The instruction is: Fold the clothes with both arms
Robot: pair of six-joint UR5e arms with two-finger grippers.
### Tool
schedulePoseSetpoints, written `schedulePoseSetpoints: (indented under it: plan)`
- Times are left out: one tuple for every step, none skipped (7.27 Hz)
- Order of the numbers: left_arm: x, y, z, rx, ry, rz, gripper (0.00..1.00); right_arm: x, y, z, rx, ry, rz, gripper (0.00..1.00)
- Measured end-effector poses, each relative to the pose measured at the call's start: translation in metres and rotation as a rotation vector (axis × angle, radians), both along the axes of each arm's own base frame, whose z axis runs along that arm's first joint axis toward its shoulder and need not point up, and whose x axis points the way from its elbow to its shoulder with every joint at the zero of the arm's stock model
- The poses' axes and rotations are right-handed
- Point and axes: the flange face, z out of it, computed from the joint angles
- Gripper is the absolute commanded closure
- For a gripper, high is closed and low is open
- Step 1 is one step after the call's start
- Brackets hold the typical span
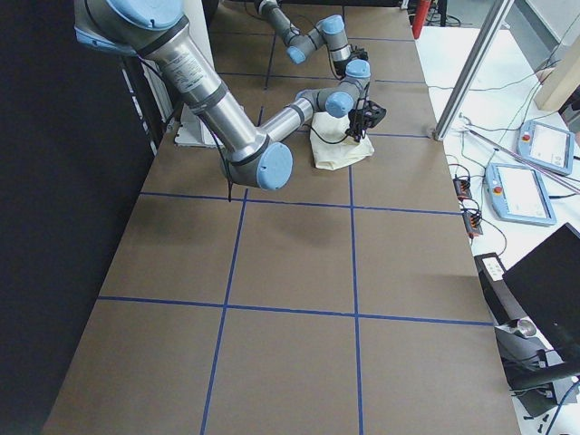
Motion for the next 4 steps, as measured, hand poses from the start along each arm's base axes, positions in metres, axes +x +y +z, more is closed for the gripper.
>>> schedulePoseSetpoints:
  plan:
    - [0.005,-0.012,0.007,0.009,0.000,-0.005,0.51,-0.004,-0.006,0.001,0.003,0.006,-0.004,1.00]
    - [0.007,-0.019,0.010,0.016,0.004,-0.008,0.60,-0.008,-0.010,0.003,0.009,0.003,-0.006,1.00]
    - [-0.005,-0.021,-0.002,0.038,0.034,-0.012,1.00,-0.010,-0.012,0.006,0.012,0.001,-0.006,1.00]
    - [-0.027,-0.010,-0.012,0.061,0.077,0.000,1.00,-0.011,-0.013,0.007,0.011,0.000,-0.005,1.00]
